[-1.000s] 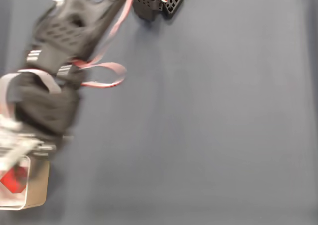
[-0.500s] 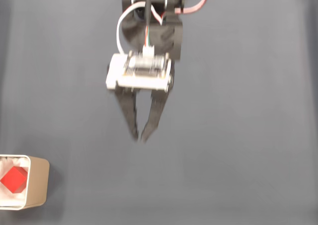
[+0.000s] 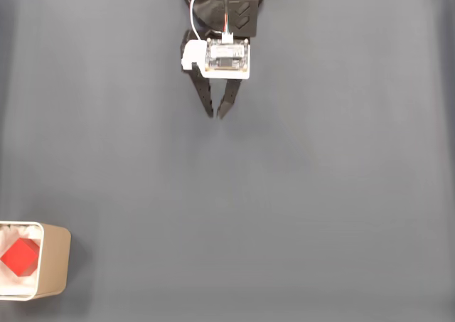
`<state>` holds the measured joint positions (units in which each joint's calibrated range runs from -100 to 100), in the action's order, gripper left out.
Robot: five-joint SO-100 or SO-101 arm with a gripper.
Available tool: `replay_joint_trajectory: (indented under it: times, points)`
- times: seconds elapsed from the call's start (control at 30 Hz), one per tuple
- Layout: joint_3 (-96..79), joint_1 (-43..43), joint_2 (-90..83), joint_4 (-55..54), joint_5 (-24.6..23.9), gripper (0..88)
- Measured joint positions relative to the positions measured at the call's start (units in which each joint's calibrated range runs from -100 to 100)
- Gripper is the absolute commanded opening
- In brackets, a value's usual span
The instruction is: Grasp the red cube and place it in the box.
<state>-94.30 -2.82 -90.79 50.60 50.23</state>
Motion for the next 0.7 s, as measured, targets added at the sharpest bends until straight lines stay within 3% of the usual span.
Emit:
replay_joint_trajectory:
  times: [0.27, 0.7]
  points:
    - [-5.0, 0.0, -8.3, 20.1, 0.7, 0.0]
    - [-5.1, 1.8, -9.2, 24.0, -0.7, 0.0]
